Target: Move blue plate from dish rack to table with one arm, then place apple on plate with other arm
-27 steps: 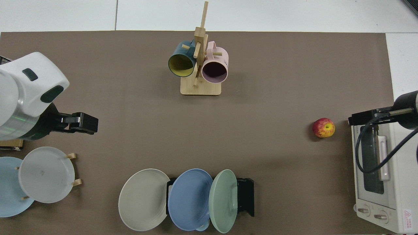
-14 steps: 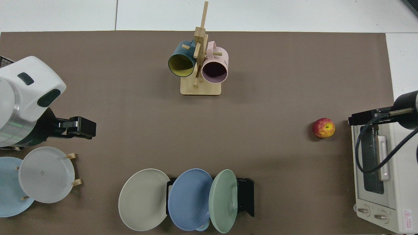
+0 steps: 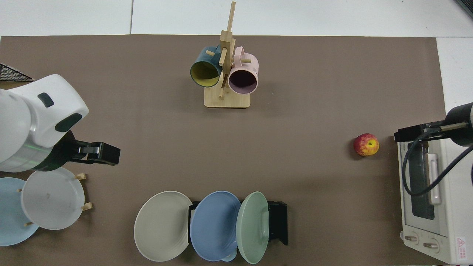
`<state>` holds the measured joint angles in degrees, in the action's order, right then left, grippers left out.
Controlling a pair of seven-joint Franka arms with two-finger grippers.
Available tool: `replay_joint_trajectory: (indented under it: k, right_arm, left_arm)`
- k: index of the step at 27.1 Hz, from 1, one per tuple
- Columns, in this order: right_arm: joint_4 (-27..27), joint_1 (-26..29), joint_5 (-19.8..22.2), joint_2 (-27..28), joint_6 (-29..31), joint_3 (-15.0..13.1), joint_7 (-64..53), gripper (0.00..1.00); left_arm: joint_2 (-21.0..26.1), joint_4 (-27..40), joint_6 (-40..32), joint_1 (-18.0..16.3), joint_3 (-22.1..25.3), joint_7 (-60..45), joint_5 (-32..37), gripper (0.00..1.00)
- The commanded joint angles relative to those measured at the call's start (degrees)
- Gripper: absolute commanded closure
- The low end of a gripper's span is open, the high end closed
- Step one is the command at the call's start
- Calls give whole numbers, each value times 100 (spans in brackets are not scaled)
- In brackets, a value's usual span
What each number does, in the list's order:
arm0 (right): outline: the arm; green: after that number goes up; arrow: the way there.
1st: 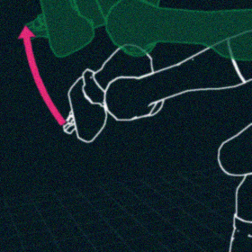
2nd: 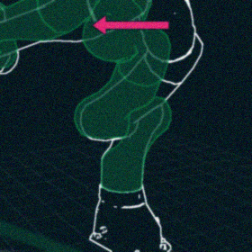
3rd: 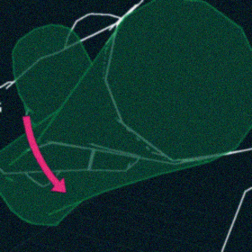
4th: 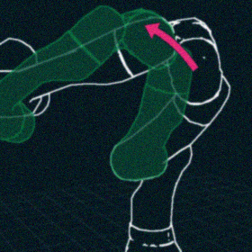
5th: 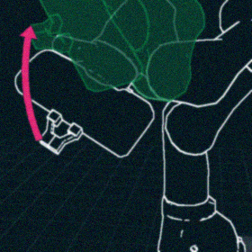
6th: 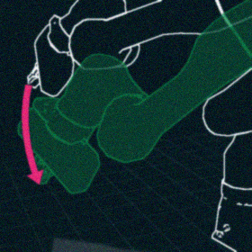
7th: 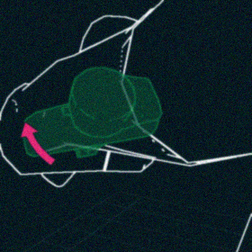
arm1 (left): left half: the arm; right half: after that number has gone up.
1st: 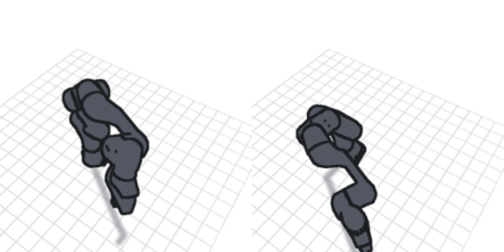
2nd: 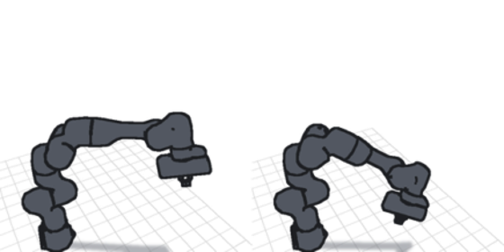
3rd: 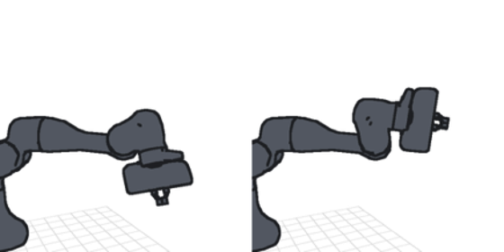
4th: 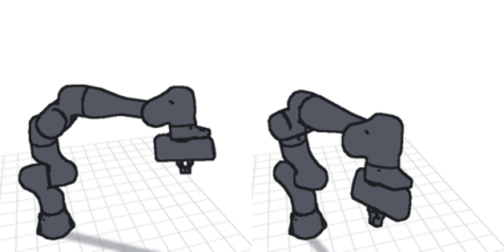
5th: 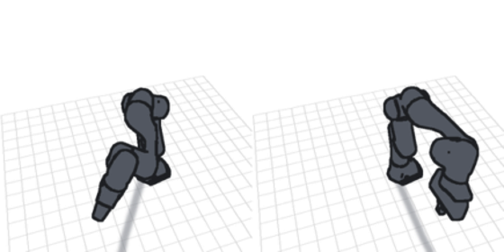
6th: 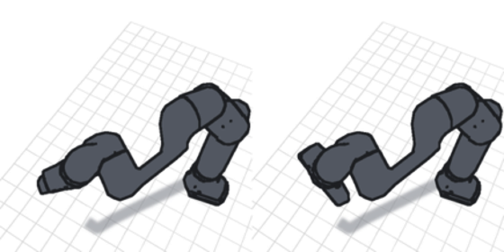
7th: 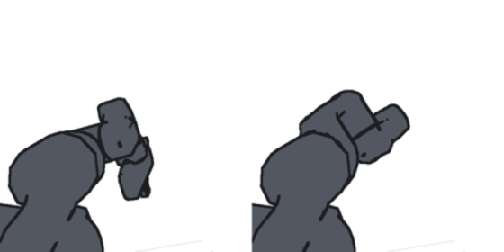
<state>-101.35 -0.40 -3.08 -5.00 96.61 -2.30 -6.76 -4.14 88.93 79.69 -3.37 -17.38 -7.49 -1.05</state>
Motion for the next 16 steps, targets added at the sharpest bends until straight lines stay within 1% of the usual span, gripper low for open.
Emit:
replay_joint_trajectory:
  k: [1,5,11,14,16]
  right_arm:
    - [19,5,1,-36,-98,19,131,0]
    - [19,5,9,-36,-98,19,131,0]
    - [19,5,1,-36,-98,19,131,0]
    - [19,5,1,-36,-98,19,131,0]
    - [19,5,1,-36,-98,19,131,0]
  left_arm:
    - [-824,1221,687,-32,-37,379,-325,0]
    - [-1036,1907,969,39,-247,389,-422,0]
    - [-1150,2926,1987,21,-950,213,-748,0]
    - [-1396,3331,2340,21,-1065,169,-1133,0]
    - [-1432,3595,2568,30,-1249,160,-1310,0]
